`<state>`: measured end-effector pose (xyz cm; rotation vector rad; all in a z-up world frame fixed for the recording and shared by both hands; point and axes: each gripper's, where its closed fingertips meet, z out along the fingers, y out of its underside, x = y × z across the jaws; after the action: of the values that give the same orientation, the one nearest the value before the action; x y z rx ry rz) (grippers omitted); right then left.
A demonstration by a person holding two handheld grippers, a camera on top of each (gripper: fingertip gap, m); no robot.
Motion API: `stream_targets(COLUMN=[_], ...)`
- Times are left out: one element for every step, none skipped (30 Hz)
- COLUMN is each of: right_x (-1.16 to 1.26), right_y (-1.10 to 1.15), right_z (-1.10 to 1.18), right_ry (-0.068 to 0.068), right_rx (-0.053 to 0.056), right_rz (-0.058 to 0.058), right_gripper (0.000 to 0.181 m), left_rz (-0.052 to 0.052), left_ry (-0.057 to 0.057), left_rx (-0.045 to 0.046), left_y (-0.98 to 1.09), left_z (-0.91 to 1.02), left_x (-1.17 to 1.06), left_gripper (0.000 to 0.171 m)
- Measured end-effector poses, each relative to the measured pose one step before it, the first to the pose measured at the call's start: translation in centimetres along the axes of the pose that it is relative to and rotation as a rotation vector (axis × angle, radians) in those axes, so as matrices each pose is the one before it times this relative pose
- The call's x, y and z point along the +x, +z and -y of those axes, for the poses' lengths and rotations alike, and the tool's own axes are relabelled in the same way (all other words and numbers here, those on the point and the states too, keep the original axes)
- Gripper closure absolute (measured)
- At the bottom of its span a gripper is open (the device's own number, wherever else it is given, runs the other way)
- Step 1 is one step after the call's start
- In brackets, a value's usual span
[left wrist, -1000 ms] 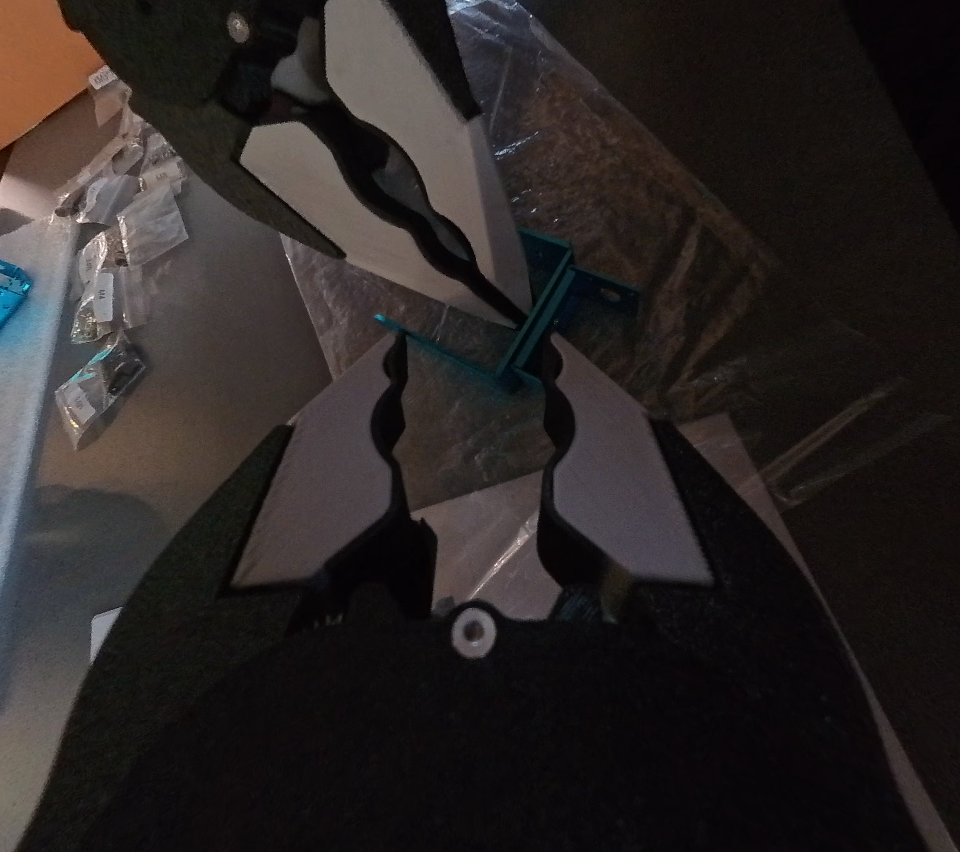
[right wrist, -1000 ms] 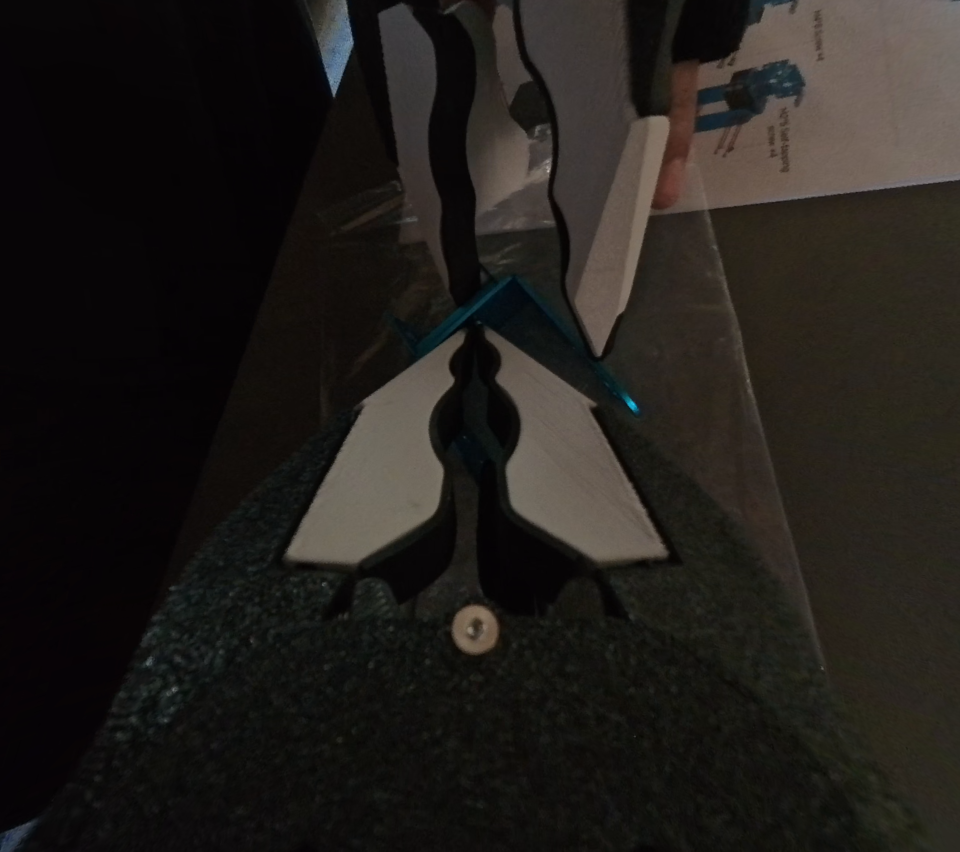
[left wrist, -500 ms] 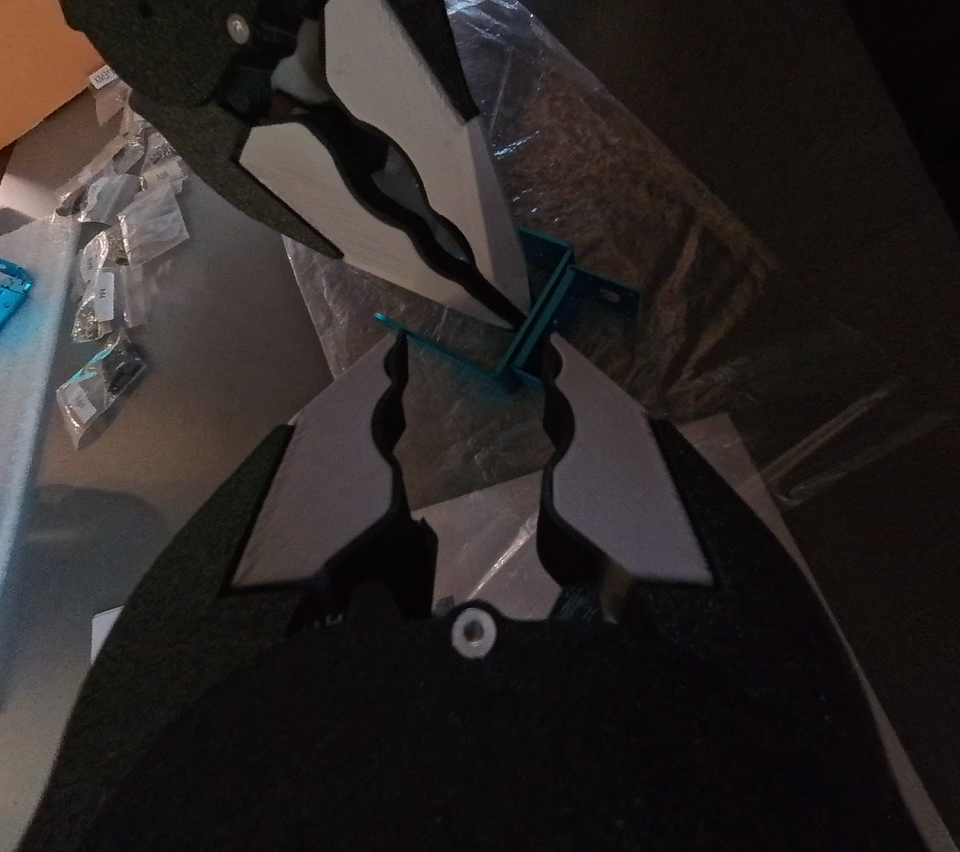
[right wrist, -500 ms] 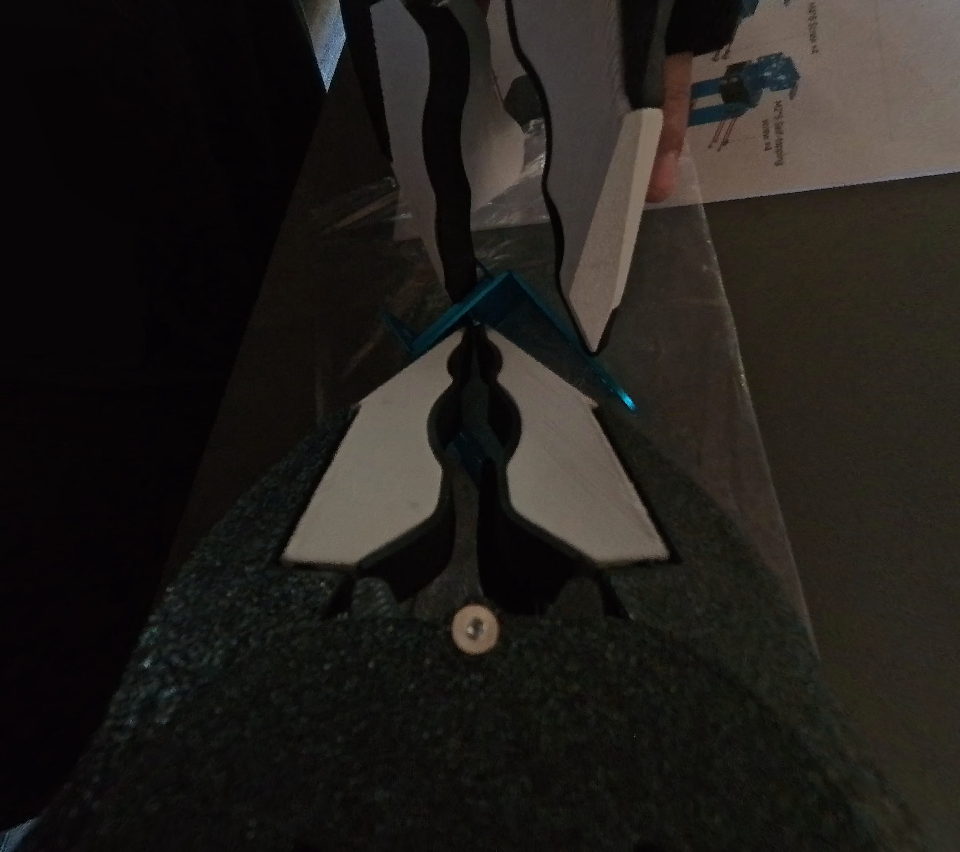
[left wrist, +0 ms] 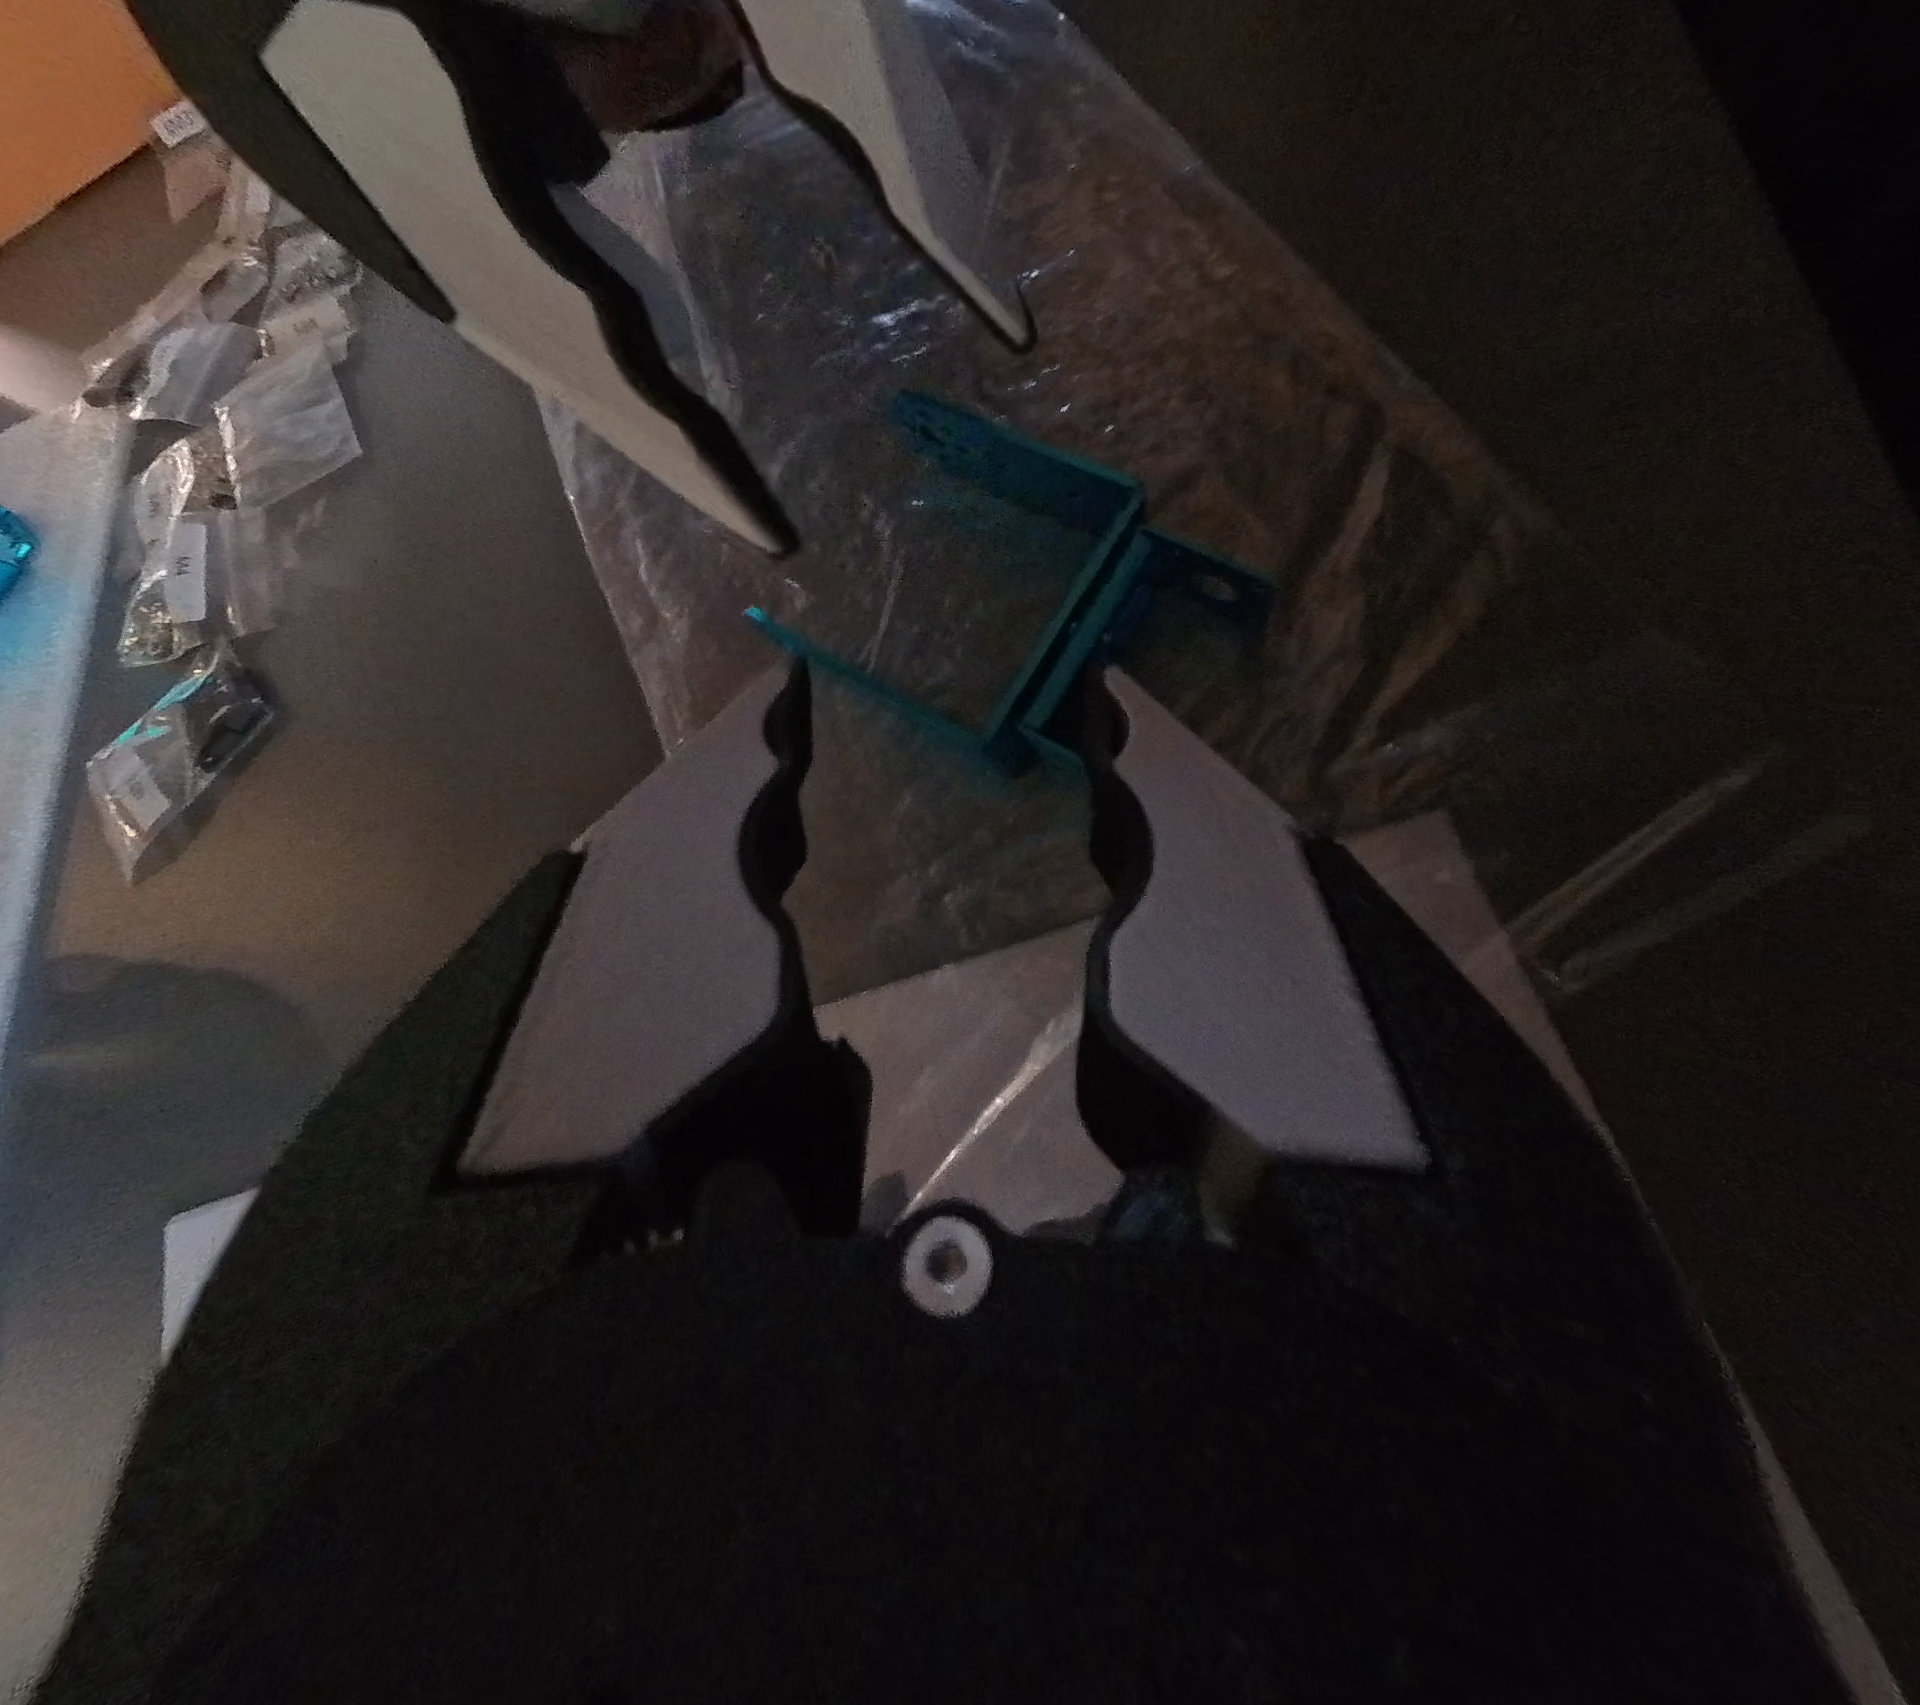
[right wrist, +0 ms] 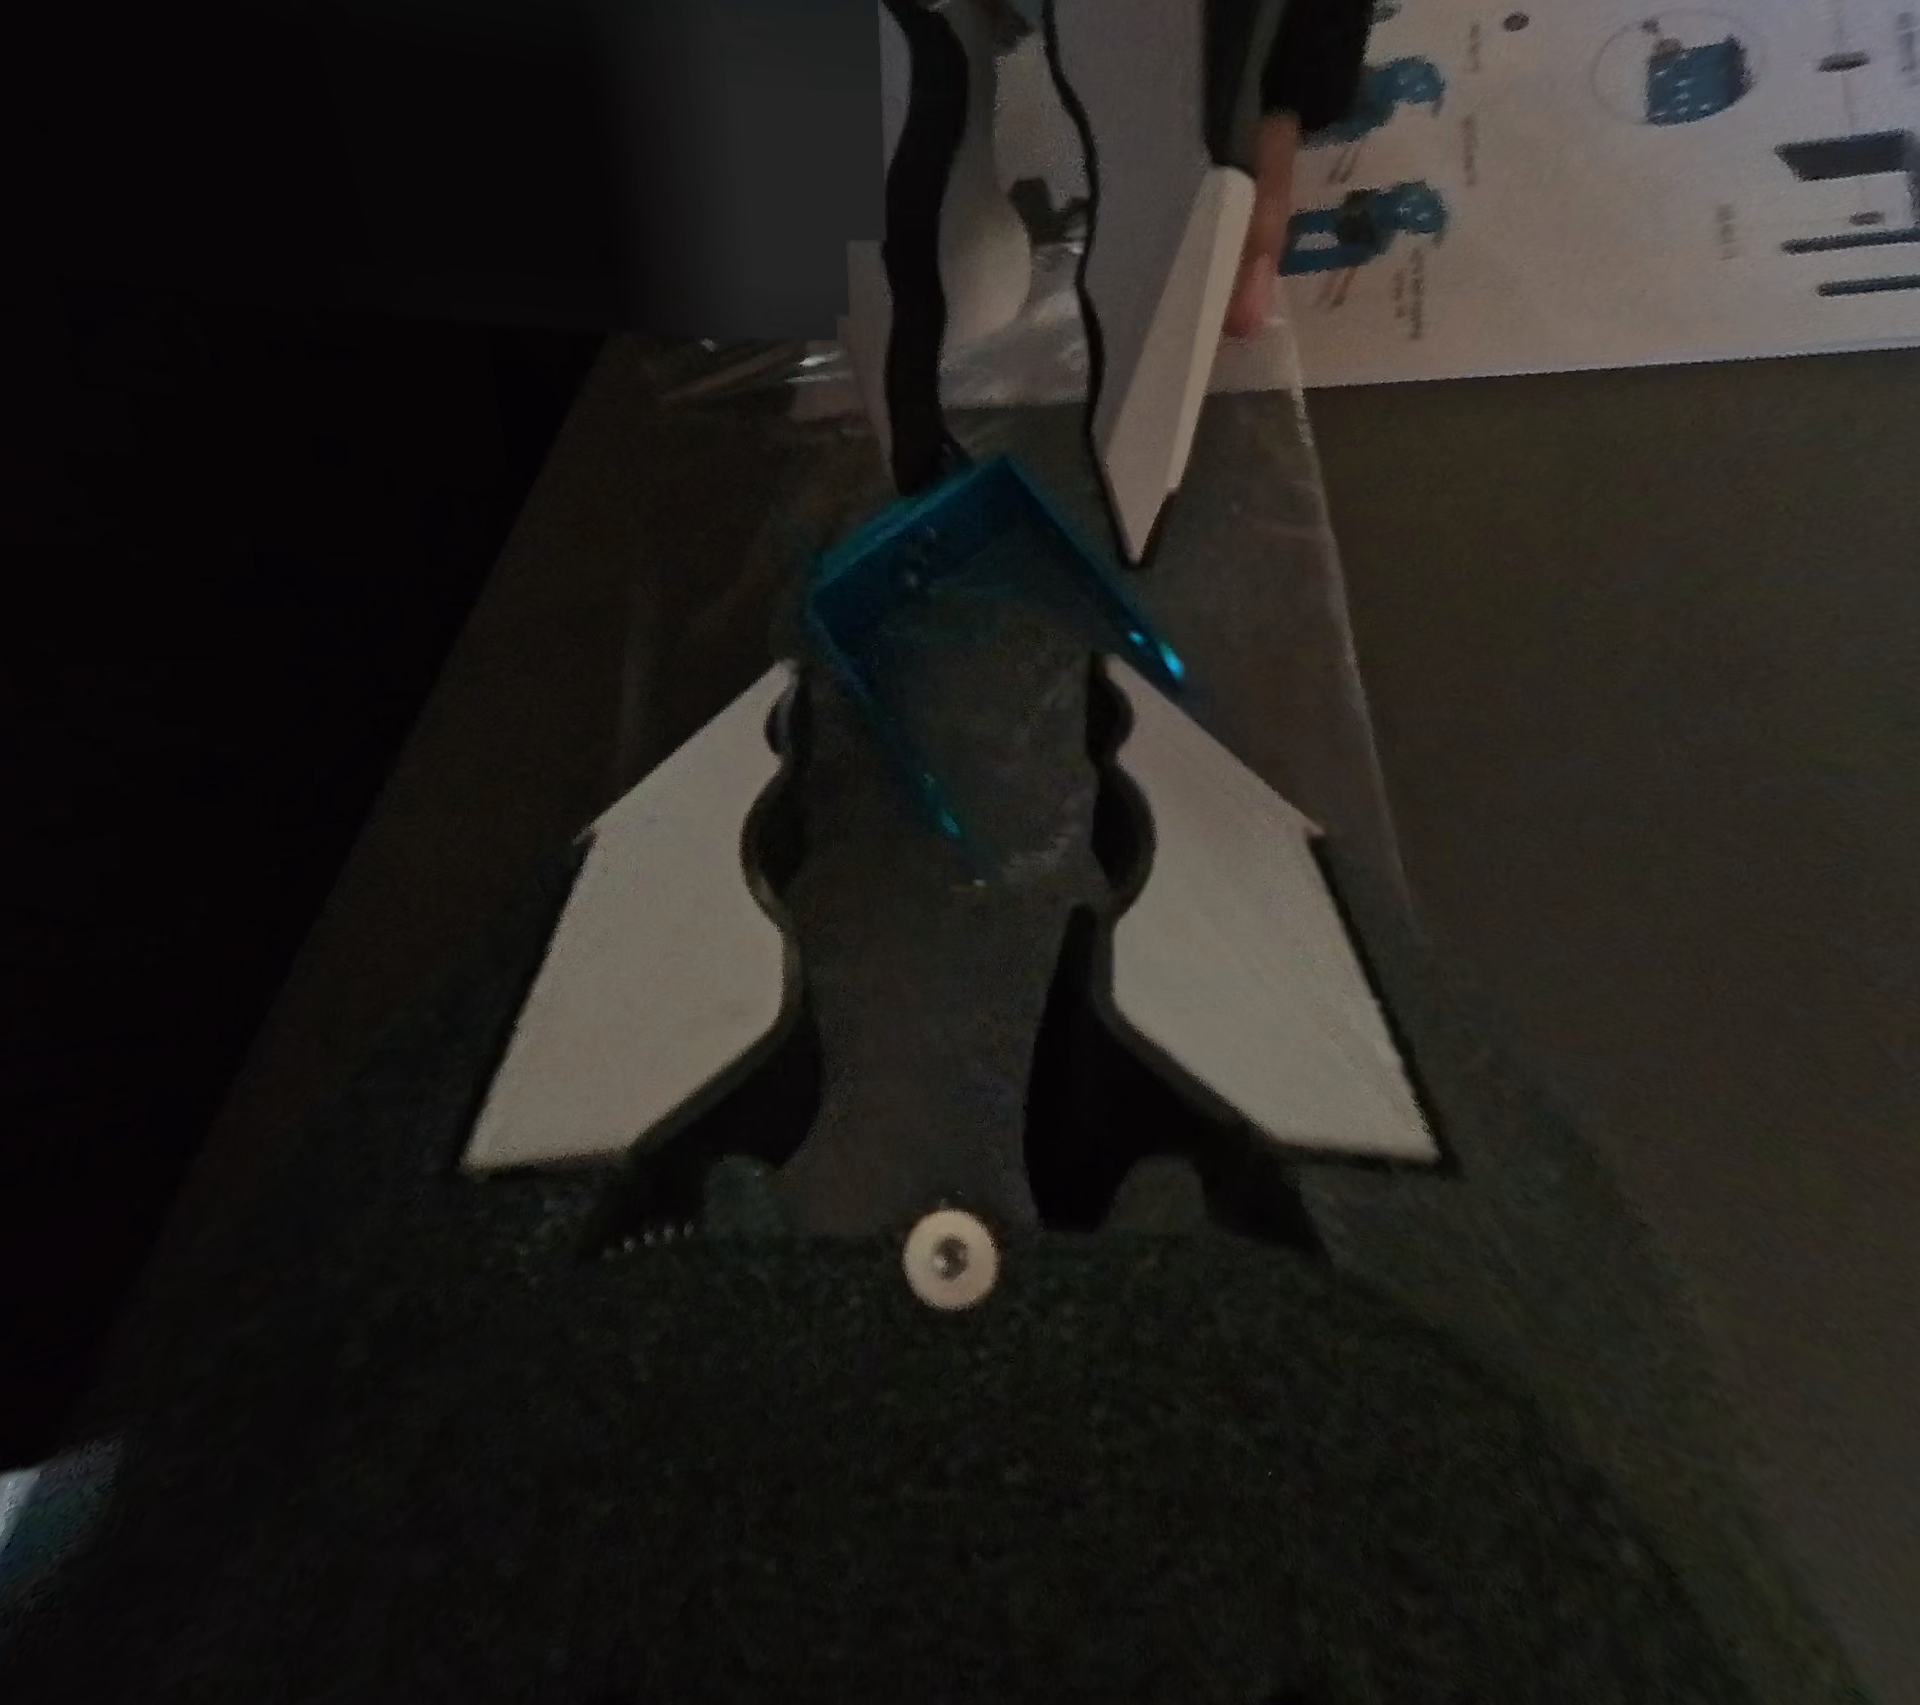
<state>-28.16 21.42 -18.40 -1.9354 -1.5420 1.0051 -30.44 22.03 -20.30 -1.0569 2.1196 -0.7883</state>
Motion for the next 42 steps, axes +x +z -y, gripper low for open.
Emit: stream_targets(right_x=[0.487,0.348,0.133,0.125,0.206,-0.045,0.071,0.044,0.076,0.164,-0.093,-0.152,0.043,-0.024,-0.074,-0.081,-0.078,-0.131,-0.083,-0.103,-0.161,-0.169,-0.011,0.089,-0.006,-0.06,-0.021,0.052,0.042,-0.078,-0.212,0.02,0.032,-0.076,-0.059,-0.436,-0.762,-0.381,0.119,0.226,0.063,0.067], right_y=[-0.149,0.05,0.214,0.353,0.438,0.436,0.411,0.325,0.223,0.145,0.042,-0.016,-0.013,-0.018,0.0,0.019,0.019,-0.031,-0.04,-0.02,0.046,0.09,0.158,0.225,0.276,0.271,0.194,0.039,0.008,0.006,-0.112,-0.374,-0.619,-0.824,-0.975,-1.006,-0.833,-0.451,0.044,0.469,0.689,0.726], right_z=[-0.147,-0.047,-0.039,-0.158,-0.302,-0.431,-0.404,-0.238,-0.055,-0.004,0.076,0.066,-0.038,-0.058,0.007,0.001,0.024,0.041,-0.003,0.078,0.142,0.182,0.244,0.23,0.19,0.137,0.079,0.101,0.031,0.063,-0.004,-0.059,0.153,0.297,0.413,0.681,0.765,0.628,0.104,-0.444,-0.562,-0.388], right_ry=[-0.0205,-0.0154,-0.0122,-0.0135,-0.002,-0.0088,-0.0075,-0.0088,-0.0093,-0.0046,-0.0109,-0.0102,-0.0025,0.006,0.0044,0.0006,-0.0068,-0.0147,-0.0125,-0.0049,0.0022,0.0036,0.0006,0.0027,0.0087,0.012,0.014,0.013,0.0075,0.0077,0.0097,0.0179,0.017,0.0111,0.0054,-0.0039,-0.0171,-0.0158,-0.0187,-0.0168,-0.0255,-0.0339], right_rx=[0.007,0.009,0.0039,-0.0069,-0.0219,-0.0317,-0.0308,-0.0217,-0.009,-0.0071,-0.0012,-0.0004,-0.0077,-0.0087,-0.0063,-0.0073,-0.0101,-0.0106,-0.0135,-0.0075,-0.0025,0.0008,0.0057,0.0059,0.0023,0.0017,0.0016,0.0076,0.0078,0.0154,0.0137,0.0057,0.019,0.021,0.0211,0.0319,0.0283,0.0124,-0.0303,-0.0784,-0.097,-0.0883], right_rz=[-0.0328,-0.0266,-0.0148,-0.0149,-0.0215,-0.0067,-0.0144,-0.0138,-0.0149,-0.0172,-0.0045,-0.0007,-0.0071,0.0007,0.0025,-0.0018,-0.0072,-0.0094,-0.0117,-0.008,-0.001,0.003,-0.0041,-0.0048,0.0055,0.0096,0.0092,0.0038,0.0011,0.0095,0.0223,0.0133,0.0152,0.0176,0.0129,0.0351,0.0556,0.0335,0.0087,0.0057,0.0114,0.0054], right_gripper=[0.119,0.108,0.096,0.084,0.08,0.08,0.08,0.08,0.086,0.095,0.103,0.105,0.105,0.105,0.106,0.106,0.106,0.106,0.106,0.106,0.107,0.107,0.108,0.108,0.107,0.107,0.106,0.106,0.106,0.106,0.102,0.097,0.096,0.097,0.103,0.119,0.136,0.147,0.154,0.154,0.154,0.156], left_rz=[-0.0043,-0.0049,0.0001,0.0044,0.0053,0.0036,0.0011,0.0007,0.0034,0.0006,-0.0005,-0.0021,-0.0021,-0.001,-0.0048,-0.0112,-0.0168,-0.0133,-0.0031,-0.0002,-0.0029,-0.0051,-0.0053,-0.0037,-0.0107,-0.0149,-0.0116,-0.0053,-0.0057,-0.0119,-0.0121,0.0003,0.0014,0.0013,0.003,-0.0086,-0.0122,-0.0044,-0.0035,0.0005,0.0011,-0.002], left_ry=[-0.0083,-0.0101,-0.0087,-0.0043,-0.0009,0.0016,0.0027,0.0022,0.002,0.0017,0.0008,-0.0002,-0.002,-0.0016,-0.0019,-0.0025,-0.0011,0.0007,0.0049,0.009,0.009,0.0106,0.0157,0.0138,0.0066,0.0006,-0.0014,-0.0011,-0.0055,-0.0078,-0.0054,-0.0009,0.0004,-0.0033,-0.0099,-0.0135,-0.0118,-0.0071,-0.0027,0.0003,0.0013,0.0011], left_rx=[-0.00084,0.00297,0.00516,0.00261,-0.00046,-0.00121,0.00035,0.00015,0.00024,-0.00002,0.00043,-0.00072,-0.00028,0.00281,0.00216,-0.00037,-0.00154,-0.00096,0.00287,0.00089,-0.00353,-0.00686,-0.01121,-0.01203,-0.00955,-0.00573,-0.00169,0.00877,0.00857,0.00474,0.00109,0.00301,0.0039,0.00484,0.00425,0.00206,0.00011,-0.0005,-0.00288,-0.0032,-0.00146,-0.00265], left_y=[-0.118,-0.14,-0.143,-0.109,-0.033,0.001,0.038,0.039,0.062,0.051,0.033,0.009,-0.005,-0.019,-0.002,0.022,0.02,0.023,-0.025,-0.081,-0.103,-0.146,-0.209,-0.263,-0.218,-0.113,-0.039,-0.062,-0.074,-0.051,-0.029,-0.049,-0.077,-0.073,-0.059,-0.028,-0.015,0.014,0.036,0.048,0.058,0.086], left_z=[-0.025,0.024,0.072,0.041,-0.017,-0.037,-0.002,0.001,0.016,0.003,-0.002,-0.013,-0.001,0.05,0.036,0.014,0.004,0.033,0.114,0.118,0.037,-0.027,-0.08,-0.156,-0.245,-0.278,-0.318,-0.155,-0.073,-0.076,-0.1,-0.049,-0.036,0.002,0.01,-0.021,-0.053,-0.046,-0.051,-0.044,0.01,-0.027], left_x=[-0.07,-0.068,-0.139,-0.187,-0.147,-0.065,0.018,0.036,-0.015,0.023,0.021,0.029,0.018,-0.005,0.058,0.169,0.278,0.252,0.112,0.088,0.121,0.133,0.117,0.043,0.09,0.149,0.13,0.025,-0.004,0.096,0.108,-0.048,-0.06,-0.085,-0.169,0.002,0.069,-0.022,0.037,0.021,0.028,0.08], left_gripper=[0.118,0.117,0.117,0.116,0.116,0.116,0.117,0.117,0.117,0.119,0.12,0.121,0.121,0.122,0.123,0.125,0.129,0.13,0.13,0.13,0.13,0.13,0.131,0.131,0.131,0.131,0.13,0.131,0.131,0.132,0.132,0.132,0.131,0.129,0.127,0.125,0.124,0.124,0.124,0.124,0.124,0.124])
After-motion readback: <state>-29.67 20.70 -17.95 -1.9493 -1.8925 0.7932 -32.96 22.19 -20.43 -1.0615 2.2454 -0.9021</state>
